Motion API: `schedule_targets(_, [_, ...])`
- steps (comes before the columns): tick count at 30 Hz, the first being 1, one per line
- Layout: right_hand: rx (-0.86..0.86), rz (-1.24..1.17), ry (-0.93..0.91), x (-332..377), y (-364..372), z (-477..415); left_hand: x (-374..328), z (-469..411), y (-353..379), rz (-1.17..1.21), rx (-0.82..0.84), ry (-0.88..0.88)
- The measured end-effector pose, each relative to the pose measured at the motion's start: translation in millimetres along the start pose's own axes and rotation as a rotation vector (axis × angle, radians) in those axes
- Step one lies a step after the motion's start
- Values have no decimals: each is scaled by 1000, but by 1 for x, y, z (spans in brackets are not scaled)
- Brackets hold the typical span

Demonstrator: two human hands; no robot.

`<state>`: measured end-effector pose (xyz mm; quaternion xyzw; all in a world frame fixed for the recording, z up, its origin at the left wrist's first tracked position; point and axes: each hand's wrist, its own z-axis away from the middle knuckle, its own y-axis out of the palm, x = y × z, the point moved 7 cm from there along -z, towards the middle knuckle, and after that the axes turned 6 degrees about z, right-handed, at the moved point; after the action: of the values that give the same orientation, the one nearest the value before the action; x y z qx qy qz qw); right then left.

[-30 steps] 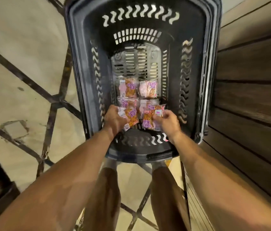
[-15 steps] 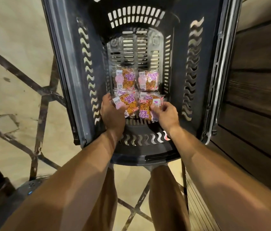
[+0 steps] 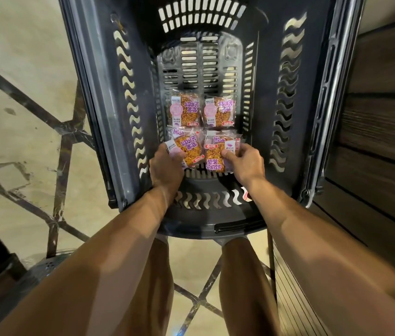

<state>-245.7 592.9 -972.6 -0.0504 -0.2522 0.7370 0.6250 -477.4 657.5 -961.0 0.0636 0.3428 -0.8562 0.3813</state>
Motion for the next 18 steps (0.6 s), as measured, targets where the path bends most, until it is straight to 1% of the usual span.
schedule_targets(4, [41,93,-51,4,4,4,-5,0,-2,-55,154,83])
schedule_targets(7, [18,146,-32,3,7,4,-12,-3,-5,-87,170,91])
schedule_targets(9, [4,167,-81,5,8,3,-14,-10,-1,-18,183,141])
schedule_targets(12, [37,177,-171,7,12,4,-15,-16,6,-34,283,154])
schedule_targets(14, [48,189,-199,10,11,4,-21,-13,0,7,283,120])
schedule_targets(18, [72,36,-98,8,10,2,-25,-13,-6,51,246,63])
